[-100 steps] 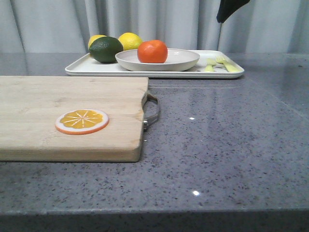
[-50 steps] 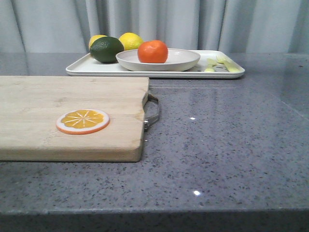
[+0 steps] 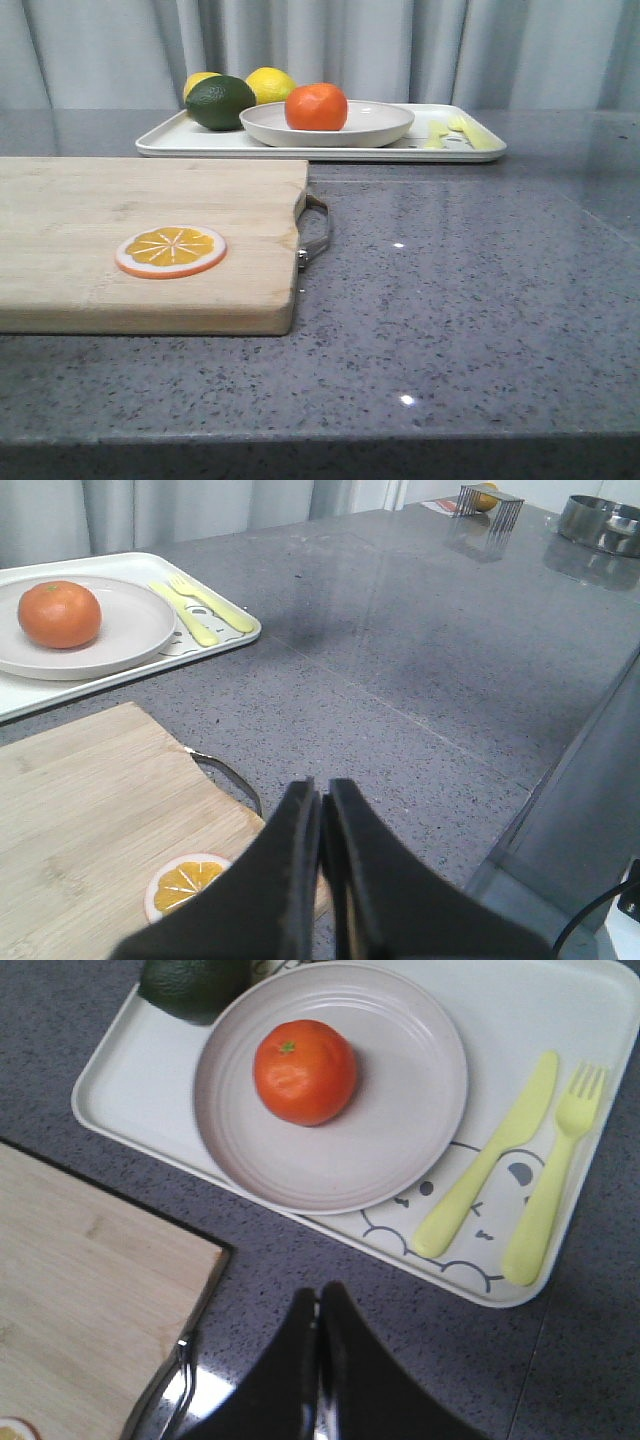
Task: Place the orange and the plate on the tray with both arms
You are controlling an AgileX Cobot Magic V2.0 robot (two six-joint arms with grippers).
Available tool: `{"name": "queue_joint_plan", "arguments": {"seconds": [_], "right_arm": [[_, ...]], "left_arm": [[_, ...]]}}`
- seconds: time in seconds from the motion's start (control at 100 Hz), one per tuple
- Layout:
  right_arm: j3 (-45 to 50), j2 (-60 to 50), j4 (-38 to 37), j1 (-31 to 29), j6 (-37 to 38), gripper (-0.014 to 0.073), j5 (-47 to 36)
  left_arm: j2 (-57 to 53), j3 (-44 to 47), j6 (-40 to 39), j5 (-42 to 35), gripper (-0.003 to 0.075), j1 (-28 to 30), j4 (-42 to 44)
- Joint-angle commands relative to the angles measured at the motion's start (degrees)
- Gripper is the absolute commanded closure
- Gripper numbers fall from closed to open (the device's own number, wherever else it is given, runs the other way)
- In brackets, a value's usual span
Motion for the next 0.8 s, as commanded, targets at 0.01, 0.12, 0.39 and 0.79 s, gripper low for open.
{"name": "queue_joint_plan", "arguments": {"seconds": [0.01,0.12,0.39,0.79], "right_arm": [[5.76,-8.11,1.37,1.41,-1.91,0.0632,-7.88],[15.52,-15.89,1.06,3.08,-1.98,0.0632,-14.67],[40.19,-33.12,0.87,3.52,-1.98,0.0632,-25.70],[65.03,-54.08,-2.81,3.52,-2.45,0.0632,-35.93]], "left_arm": [[0.14,-1.49,0.22,-4.24,0.0741,0.06,-0.90],[0.14,-1.49,0.22,-4.24,0.0741,0.06,-0.90],[0.14,-1.49,0.22,-4.24,0.0741,0.06,-0.90],[0.14,-1.49,0.22,-5.58,0.0741,0.06,-0.90]]}}
